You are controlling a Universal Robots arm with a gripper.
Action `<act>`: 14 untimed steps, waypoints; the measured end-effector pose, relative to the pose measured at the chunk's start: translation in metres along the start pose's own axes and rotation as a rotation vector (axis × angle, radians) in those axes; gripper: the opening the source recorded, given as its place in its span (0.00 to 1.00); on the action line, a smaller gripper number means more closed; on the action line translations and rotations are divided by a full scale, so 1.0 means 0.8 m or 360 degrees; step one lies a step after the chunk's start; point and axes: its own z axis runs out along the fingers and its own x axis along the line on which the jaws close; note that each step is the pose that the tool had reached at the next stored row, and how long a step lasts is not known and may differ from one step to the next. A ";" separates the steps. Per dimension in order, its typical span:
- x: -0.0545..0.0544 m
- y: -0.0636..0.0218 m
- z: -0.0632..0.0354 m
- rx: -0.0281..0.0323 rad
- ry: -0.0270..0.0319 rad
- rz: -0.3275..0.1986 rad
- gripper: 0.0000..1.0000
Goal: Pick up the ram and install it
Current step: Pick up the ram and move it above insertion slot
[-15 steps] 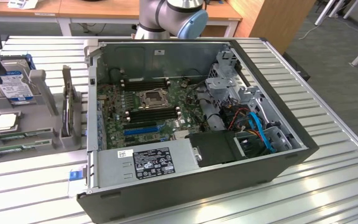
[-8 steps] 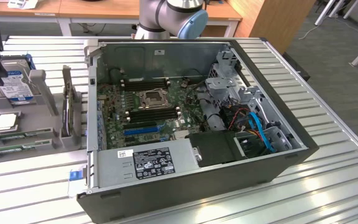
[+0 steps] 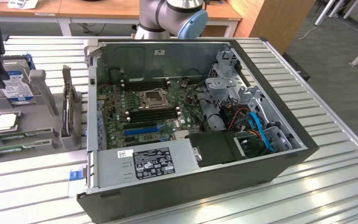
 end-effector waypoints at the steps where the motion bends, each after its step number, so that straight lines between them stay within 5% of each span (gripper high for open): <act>1: 0.000 0.000 0.001 0.00000 -0.00001 -0.0001 0.30; 14: 0.001 -0.001 0.017 -0.00004 0.00004 -0.0014 0.30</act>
